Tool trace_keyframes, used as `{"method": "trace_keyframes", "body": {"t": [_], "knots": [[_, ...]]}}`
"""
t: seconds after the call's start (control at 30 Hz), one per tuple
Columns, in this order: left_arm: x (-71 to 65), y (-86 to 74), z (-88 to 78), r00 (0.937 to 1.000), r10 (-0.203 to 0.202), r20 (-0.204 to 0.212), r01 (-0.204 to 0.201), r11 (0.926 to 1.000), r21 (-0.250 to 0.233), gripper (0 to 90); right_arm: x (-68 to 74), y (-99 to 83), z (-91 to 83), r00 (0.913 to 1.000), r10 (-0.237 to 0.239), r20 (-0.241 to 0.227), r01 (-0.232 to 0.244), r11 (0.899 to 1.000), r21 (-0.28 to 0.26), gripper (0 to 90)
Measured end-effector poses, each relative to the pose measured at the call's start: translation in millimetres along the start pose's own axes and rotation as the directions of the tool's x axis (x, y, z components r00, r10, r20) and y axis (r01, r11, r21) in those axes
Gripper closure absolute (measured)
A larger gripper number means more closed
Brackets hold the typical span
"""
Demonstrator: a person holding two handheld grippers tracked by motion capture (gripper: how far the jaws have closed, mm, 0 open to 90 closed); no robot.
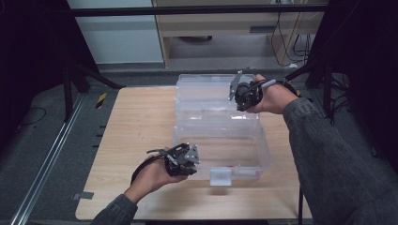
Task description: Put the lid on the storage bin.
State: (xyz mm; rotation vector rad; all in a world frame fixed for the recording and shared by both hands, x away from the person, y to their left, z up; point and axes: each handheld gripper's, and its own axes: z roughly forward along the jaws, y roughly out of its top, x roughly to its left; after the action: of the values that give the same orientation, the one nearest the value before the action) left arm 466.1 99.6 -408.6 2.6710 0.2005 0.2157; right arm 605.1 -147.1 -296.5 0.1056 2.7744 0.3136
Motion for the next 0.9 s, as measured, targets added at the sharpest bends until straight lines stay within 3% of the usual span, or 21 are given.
{"method": "trace_keyframes", "body": {"t": [0.3,0.9], "knots": [[-1.3,-0.3,1.5,0.9999,-0.016,-0.006,0.016,0.9999,0.004,81.1,11.2,5.1,-9.6,0.9999,-0.014,-0.006,0.014,1.0,-0.009,87.3],[-3.6,-1.8,1.9,0.9992,-0.037,-0.017,0.037,0.9993,-0.007,79.5,68.0,5.2,-32.6,0.9957,-0.081,0.044,0.082,0.996,-0.021,87.3]]}}
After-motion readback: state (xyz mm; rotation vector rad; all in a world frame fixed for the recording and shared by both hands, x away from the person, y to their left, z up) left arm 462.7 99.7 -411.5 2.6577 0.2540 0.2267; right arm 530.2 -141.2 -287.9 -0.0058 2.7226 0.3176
